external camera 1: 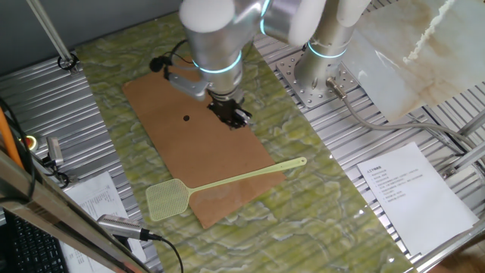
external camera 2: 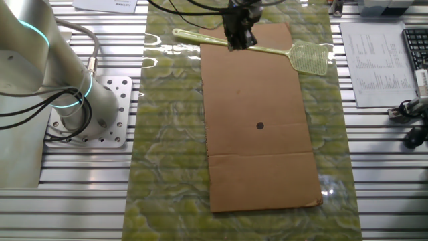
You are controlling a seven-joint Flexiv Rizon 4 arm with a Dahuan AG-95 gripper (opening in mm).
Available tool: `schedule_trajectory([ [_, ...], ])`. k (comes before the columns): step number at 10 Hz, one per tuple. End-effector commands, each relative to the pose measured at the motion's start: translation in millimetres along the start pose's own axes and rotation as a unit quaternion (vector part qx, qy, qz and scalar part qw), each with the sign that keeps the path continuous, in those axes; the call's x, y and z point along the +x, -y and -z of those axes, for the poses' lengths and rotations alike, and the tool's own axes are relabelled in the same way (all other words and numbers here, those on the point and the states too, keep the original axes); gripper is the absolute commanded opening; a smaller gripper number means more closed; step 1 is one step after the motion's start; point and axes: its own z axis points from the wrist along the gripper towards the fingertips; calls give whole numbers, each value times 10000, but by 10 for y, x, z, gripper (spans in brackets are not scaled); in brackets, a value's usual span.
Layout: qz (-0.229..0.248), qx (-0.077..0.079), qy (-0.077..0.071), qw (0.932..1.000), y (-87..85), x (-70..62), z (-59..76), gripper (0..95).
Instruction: Swat with a flyswatter
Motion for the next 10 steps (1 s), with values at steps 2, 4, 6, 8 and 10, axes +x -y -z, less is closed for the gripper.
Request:
schedule_trajectory([
  [2,-255,-5,177,9995,-127,5,-58,0],
  [4,-490,-116,209,9985,-127,4,-58,0],
  [6,-725,-109,178,9972,-124,-3,-72,0],
  [8,-895,-35,105,9959,-120,-37,-62,0],
  [10,-1030,-14,33,9947,-120,-37,-62,0],
])
